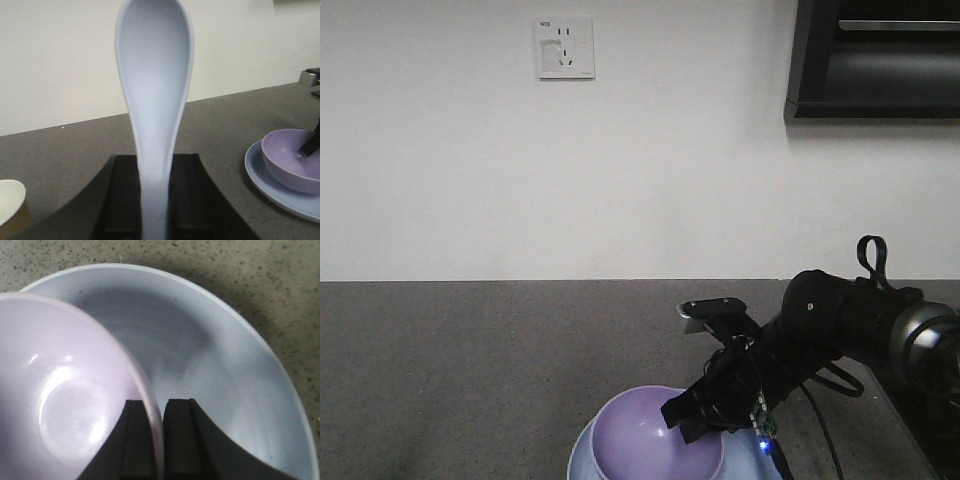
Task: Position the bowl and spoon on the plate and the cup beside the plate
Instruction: 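Lower the lavender bowl onto the plate and open the right gripper, then raise the right gripper away from the bowl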
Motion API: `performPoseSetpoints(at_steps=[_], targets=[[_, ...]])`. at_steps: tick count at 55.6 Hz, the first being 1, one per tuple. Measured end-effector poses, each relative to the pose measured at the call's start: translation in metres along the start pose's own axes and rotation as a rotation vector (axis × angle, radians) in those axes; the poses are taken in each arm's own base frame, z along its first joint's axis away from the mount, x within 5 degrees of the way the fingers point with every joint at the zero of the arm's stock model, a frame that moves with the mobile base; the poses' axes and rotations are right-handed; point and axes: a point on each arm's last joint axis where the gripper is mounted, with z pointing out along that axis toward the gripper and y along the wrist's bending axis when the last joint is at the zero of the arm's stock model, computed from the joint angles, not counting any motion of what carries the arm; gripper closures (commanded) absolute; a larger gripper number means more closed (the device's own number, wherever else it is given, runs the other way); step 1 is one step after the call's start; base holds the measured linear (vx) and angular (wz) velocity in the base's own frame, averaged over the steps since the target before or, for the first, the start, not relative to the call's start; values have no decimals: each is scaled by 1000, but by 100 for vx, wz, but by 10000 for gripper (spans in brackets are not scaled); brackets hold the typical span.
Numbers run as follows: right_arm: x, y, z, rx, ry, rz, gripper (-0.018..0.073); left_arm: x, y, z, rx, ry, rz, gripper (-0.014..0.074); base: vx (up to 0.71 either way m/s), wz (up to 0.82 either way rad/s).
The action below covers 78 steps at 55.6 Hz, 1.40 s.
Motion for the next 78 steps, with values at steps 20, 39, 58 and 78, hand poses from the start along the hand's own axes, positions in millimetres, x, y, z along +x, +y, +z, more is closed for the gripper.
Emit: performPoseSetpoints(at_steps=[20, 39, 58, 78], targets=[[0, 2, -2, -12, -1, -46, 2, 0, 0, 0, 0, 0, 0, 596, 0, 0], [-11, 18, -86, 121, -140, -187, 224, 0, 0, 0, 0, 1, 0, 596, 0, 0], [45, 56, -199, 202, -477, -244, 572, 1, 0, 0, 4, 16, -1, 596, 0, 0], [163, 58, -189, 264, -625, -222, 571, -15, -1, 29, 82, 354, 5, 596, 0, 0]])
